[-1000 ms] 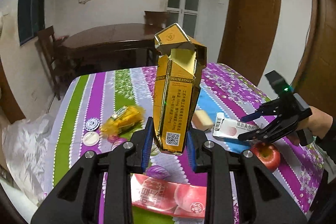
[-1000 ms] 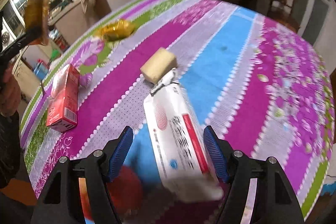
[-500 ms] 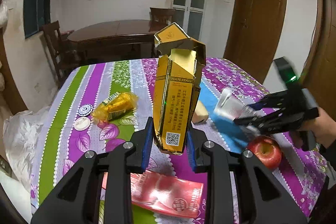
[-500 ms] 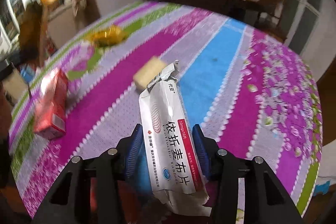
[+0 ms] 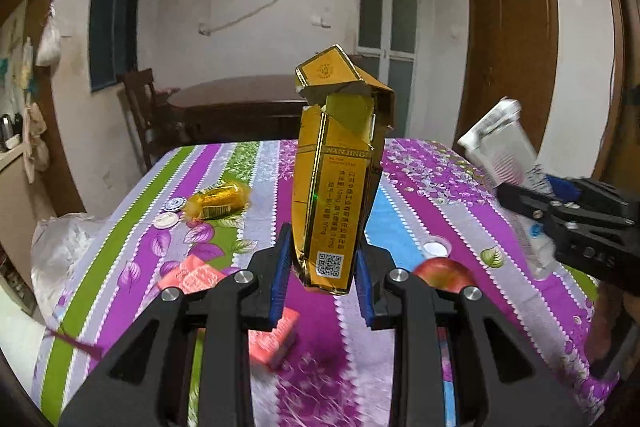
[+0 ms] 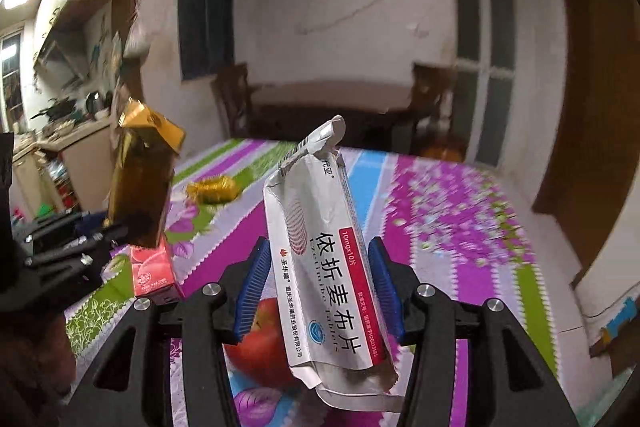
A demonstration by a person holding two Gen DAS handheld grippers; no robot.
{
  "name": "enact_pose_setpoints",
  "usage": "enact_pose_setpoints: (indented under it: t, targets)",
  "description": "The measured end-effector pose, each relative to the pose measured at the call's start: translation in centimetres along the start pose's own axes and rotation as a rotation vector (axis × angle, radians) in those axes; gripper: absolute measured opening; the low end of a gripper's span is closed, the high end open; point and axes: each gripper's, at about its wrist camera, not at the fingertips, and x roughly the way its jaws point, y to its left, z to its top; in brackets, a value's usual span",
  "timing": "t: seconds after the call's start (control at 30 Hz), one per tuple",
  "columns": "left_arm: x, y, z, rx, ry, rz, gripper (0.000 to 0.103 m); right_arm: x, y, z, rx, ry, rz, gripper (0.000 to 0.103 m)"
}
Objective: Collect trash
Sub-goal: 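Carry the gold cigarette box and white plaster pack over the green bin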
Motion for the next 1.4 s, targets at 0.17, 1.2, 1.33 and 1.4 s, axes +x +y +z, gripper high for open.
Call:
enact_pose_setpoints:
  t: [0.17, 1.2, 1.33, 1.4]
  targets:
    - [-2.5, -2.3, -1.0, -0.005, -0.045, 0.038, 0.027, -4.6, 1.1, -1.2, -0.004, -0.068, -0.040, 0.052]
    - [-8.2, -16.2, -0.5, 0.088, -0.129, -0.155, 0.027, -23.6, -6.4, -6.2, 0.119, -0.185, -0.263, 0.053]
    - [-8.3, -18.9, -0.3, 0.112, -0.132, -0.199, 0.027, -25.4, -9.0, -6.9, 0.132, -0.189, -0.304, 0.053]
    - [-8.2, -20.2, -0.2, 0.124, -0.134, -0.223, 0.027, -26.4, -10.3, -7.3, 0.140, -0.188, -0.329, 0.053]
